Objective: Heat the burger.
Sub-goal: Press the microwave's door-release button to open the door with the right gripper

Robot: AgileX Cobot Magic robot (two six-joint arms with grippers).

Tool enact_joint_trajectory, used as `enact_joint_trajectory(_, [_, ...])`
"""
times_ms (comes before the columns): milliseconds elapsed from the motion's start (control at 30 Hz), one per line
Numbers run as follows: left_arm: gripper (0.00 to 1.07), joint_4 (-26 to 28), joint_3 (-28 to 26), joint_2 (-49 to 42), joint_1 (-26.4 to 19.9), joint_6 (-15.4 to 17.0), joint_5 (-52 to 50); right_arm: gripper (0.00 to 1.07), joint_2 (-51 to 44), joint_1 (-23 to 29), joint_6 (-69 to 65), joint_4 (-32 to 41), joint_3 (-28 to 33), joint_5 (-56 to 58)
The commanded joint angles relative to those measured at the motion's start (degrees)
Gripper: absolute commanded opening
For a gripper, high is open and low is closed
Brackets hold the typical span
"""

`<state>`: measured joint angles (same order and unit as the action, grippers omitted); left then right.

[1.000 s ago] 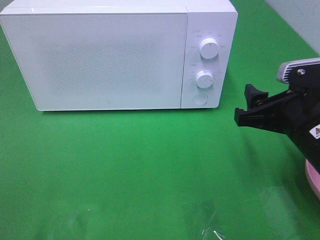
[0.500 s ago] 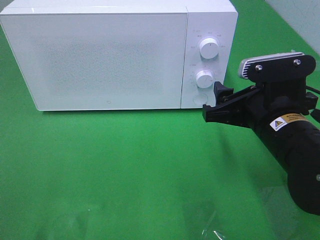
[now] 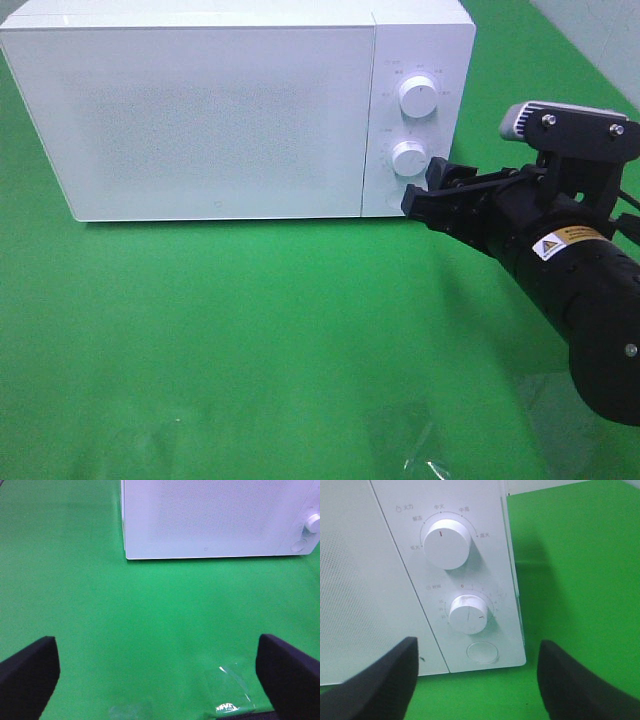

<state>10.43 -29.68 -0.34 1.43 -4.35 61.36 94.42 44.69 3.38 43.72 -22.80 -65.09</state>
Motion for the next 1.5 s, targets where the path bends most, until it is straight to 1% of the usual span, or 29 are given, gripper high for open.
enact_joint_trajectory(33, [1.02, 0.0, 0.11, -0.29, 0.34, 0.4, 0.0, 0.59, 0.0, 0.06, -3.72, -0.46, -0.23, -0.17])
enact_joint_trajectory(67, [1.02, 0.0, 0.11, -0.29, 0.34, 0.4, 0.0, 0.56, 0.0, 0.06, -5.04, -0.46, -0.23, -0.17])
enact_joint_trajectory(100, [1.02, 0.0, 0.11, -0.29, 0.34, 0.4, 0.0, 0.56, 0.0, 0.06, -5.04, -0.46, -0.23, -0.17])
enact_joint_trajectory(133, [1.02, 0.0, 0.11, -0.29, 0.34, 0.4, 0.0, 0.49, 0.0, 0.06, -9.85, -0.46, -0.23, -0.11])
enact_joint_trajectory(167, [1.02, 0.0, 0.11, -0.29, 0.34, 0.4, 0.0, 0.49, 0.0, 0.06, -9.85, -0.46, -0.23, -0.11])
enact_joint_trajectory(233, [1.02, 0.0, 0.11, -0.29, 0.34, 0.4, 0.0, 0.32, 0.0, 0.06, -22.17, -0.52, -0.23, -0.06])
enact_joint_trajectory(267, [1.02, 0.0, 0.11, -0.29, 0.34, 0.4, 0.0, 0.32, 0.0, 0.06, -22.17, -0.52, -0.23, -0.06])
enact_joint_trajectory(300, [1.02, 0.0, 0.11, -0.29, 0.34, 0.4, 0.0, 0.21, 0.0, 0.06, -30.77, -0.63, -0.23, 0.06])
enact_joint_trajectory(333, [1.02, 0.0, 0.11, -0.29, 0.34, 0.4, 0.0, 0.21, 0.0, 0.06, -30.77, -0.63, -0.23, 0.06])
enact_joint_trajectory(367, [1.02, 0.0, 0.11, -0.29, 0.34, 0.4, 0.0, 0.17, 0.0, 0.06, -33.69, -0.69, -0.23, 0.06])
enact_joint_trajectory(400, [1.02, 0.0, 0.11, -0.29, 0.34, 0.4, 0.0, 0.17, 0.0, 0.06, -33.69, -0.69, -0.23, 0.06])
enact_joint_trajectory(433, [1.02, 0.0, 0.11, -0.29, 0.34, 0.4, 0.0, 0.1, 0.0, 0.06, -39.71, -0.69, -0.23, 0.29])
enact_joint_trajectory(467, [1.02, 0.0, 0.11, -0.29, 0.34, 0.4, 0.0, 0.1, 0.0, 0.06, -39.71, -0.69, -0.23, 0.29])
enact_joint_trajectory(500, [1.02, 0.0, 0.11, -0.29, 0.34, 0.4, 0.0, 0.04, 0.0, 0.06, -45.89, -0.69, -0.23, 0.74])
enact_joint_trajectory(533, [1.02, 0.0, 0.11, -0.29, 0.34, 0.4, 0.0, 0.0, 0.0, 0.06, -51.91, -0.69, -0.23, 1.03])
enact_joint_trajectory(567, [1.02, 0.0, 0.11, -0.29, 0.34, 0.4, 0.0, 0.0, 0.0, 0.06, -51.91, -0.69, -0.23, 1.03])
enact_joint_trajectory(600, [1.02, 0.0, 0.11, -0.29, 0.34, 0.4, 0.0, 0.0, 0.0, 0.06, -56.49, -0.69, -0.23, 1.38])
enact_joint_trajectory(700, [1.02, 0.0, 0.11, -0.29, 0.34, 0.4, 0.0, 0.0, 0.0, 0.06, -58.61, -0.8, -0.23, 1.49])
enact_joint_trajectory(767, [1.02, 0.0, 0.11, -0.29, 0.34, 0.4, 0.0, 0.0, 0.57, 0.06, -62.74, -2.69, -0.23, 1.78])
enact_joint_trajectory(800, [1.02, 0.0, 0.11, -0.29, 0.34, 0.4, 0.0, 0.0, 0.57, 0.06, -62.74, -2.69, -0.23, 1.78])
enact_joint_trajectory(900, [1.02, 0.0, 0.11, -0.29, 0.34, 0.4, 0.0, 0.0, 3.44, 0.0, -68.81, -4.07, -0.23, 3.04])
enact_joint_trajectory(1000, [1.02, 0.0, 0.11, -0.29, 0.34, 0.4, 0.0, 0.0, 4.35, 0.0, -70.7, -4.41, -0.23, 2.92])
enact_joint_trajectory(1033, [1.02, 0.0, 0.11, -0.29, 0.34, 0.4, 0.0, 0.0, 5.84, -0.34, -73.74, -5.84, -0.46, 2.81])
enact_joint_trajectory(1067, [1.02, 0.0, 0.11, -0.29, 0.34, 0.4, 0.0, 0.0, 7.22, -1.26, -76.03, -8.88, -1.03, 2.81])
enact_joint_trajectory(1100, [1.02, 0.0, 0.11, -0.29, 0.34, 0.4, 0.0, 0.0, 7.22, -1.26, -76.03, -8.88, -1.03, 2.81])
enact_joint_trajectory(1133, [1.02, 0.0, 0.11, -0.29, 0.34, 0.4, 0.0, 0.0, 8.59, -2.41, -78.78, -12.03, -1.95, 2.81])
enact_joint_trajectory(1233, [1.02, 0.0, 0.11, -0.29, 0.34, 0.4, 0.0, 0.0, 10.31, -3.95, -81.3, -14.15, -3.38, 3.04])
enact_joint_trajectory(1333, [1.02, 0.0, 0.11, -0.29, 0.34, 0.4, 0.0, 0.0, 11.29, -4.93, -81.53, -14.73, -4.58, 3.44])
enact_joint_trajectory(1500, [1.02, 0.0, 0.11, -0.29, 0.34, 0.4, 0.0, 0.0, 13.98, -7.68, -82.74, -16.1, -7.96, 8.14])
